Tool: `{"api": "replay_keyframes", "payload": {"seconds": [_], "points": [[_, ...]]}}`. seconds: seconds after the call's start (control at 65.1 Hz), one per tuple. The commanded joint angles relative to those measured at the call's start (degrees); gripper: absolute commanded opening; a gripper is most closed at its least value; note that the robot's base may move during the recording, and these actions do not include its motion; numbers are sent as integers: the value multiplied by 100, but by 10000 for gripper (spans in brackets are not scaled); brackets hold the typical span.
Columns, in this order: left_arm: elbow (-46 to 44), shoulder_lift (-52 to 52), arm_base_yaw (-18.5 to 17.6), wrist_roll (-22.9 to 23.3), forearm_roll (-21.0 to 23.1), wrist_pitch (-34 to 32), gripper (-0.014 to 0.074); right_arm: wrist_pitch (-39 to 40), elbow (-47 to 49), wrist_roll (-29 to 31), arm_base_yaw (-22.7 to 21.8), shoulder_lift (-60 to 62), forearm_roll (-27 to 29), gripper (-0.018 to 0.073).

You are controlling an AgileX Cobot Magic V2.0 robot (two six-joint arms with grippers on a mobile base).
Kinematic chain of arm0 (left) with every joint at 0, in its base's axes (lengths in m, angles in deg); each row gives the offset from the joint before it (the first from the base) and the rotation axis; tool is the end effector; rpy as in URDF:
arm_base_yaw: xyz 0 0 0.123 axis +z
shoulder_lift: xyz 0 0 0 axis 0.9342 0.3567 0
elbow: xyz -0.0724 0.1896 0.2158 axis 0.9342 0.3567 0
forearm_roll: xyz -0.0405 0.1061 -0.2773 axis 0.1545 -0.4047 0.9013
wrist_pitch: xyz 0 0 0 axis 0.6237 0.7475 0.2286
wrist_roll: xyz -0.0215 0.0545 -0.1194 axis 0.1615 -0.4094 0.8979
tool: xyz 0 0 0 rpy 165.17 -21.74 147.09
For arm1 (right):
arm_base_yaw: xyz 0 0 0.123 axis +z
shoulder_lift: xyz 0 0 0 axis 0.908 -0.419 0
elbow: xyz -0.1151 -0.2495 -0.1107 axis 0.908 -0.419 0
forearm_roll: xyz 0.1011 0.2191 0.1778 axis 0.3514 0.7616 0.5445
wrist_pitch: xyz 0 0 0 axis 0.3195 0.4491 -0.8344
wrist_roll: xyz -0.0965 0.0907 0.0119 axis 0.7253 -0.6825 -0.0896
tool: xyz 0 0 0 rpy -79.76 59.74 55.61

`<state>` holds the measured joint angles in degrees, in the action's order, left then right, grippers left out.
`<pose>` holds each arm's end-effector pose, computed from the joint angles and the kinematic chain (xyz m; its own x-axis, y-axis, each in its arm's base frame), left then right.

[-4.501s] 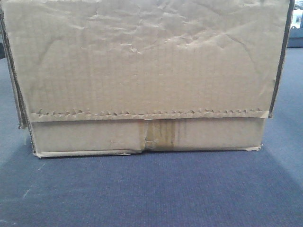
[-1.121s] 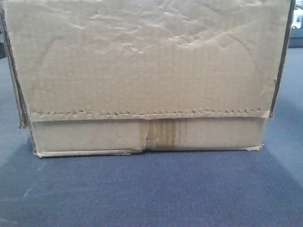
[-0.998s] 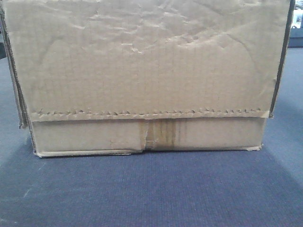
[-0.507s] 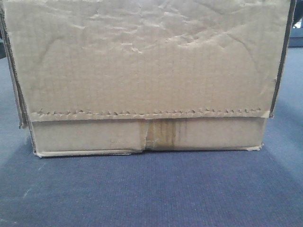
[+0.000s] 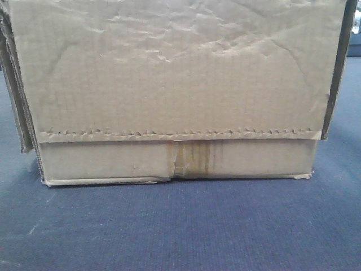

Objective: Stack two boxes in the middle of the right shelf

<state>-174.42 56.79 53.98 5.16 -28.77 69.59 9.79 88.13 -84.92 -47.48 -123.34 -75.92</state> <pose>0.4010 -0.1153 0.3157 -0.9249 0.1129 -0.3631 0.1577 0.9828 -0.0960 0.3912 0.1429 0.3011 -0.8674 -0.2405 -0.4356 -0.3246 0.9370 0.1291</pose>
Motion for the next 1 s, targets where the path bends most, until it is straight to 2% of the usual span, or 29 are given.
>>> {"api": "replay_keyframes", "payload": {"seconds": [0.0, 0.123, 0.369, 0.553, 0.768, 0.86, 0.983], "points": [[-11, -22, 15, 167, -199, -15, -111, -9, 49, 80, -36, 82, -143, -153], [-36, -119, 15, 293, -383, -15, -111, 10, 49, 80, -36, 248, -143, -153], [-271, -614, 15, 293, -393, -15, -111, 427, 53, 80, -36, 892, -143, -153], [-1141, -945, 15, 293, -409, -15, -111, 883, 77, 80, -36, 1441, -143, -153], [-2161, -1141, 5, 293, -762, -15, -111, 1677, 77, 80, -36, 2066, -143, -153], [-2511, -1141, 5, 293, -786, -15, -111, 2008, 93, 80, -36, 2285, -143, -153], [-2739, -1169, 5, 293, -786, -15, -111, 1956, 426, 80, -36, 2363, -133, -153]]}}
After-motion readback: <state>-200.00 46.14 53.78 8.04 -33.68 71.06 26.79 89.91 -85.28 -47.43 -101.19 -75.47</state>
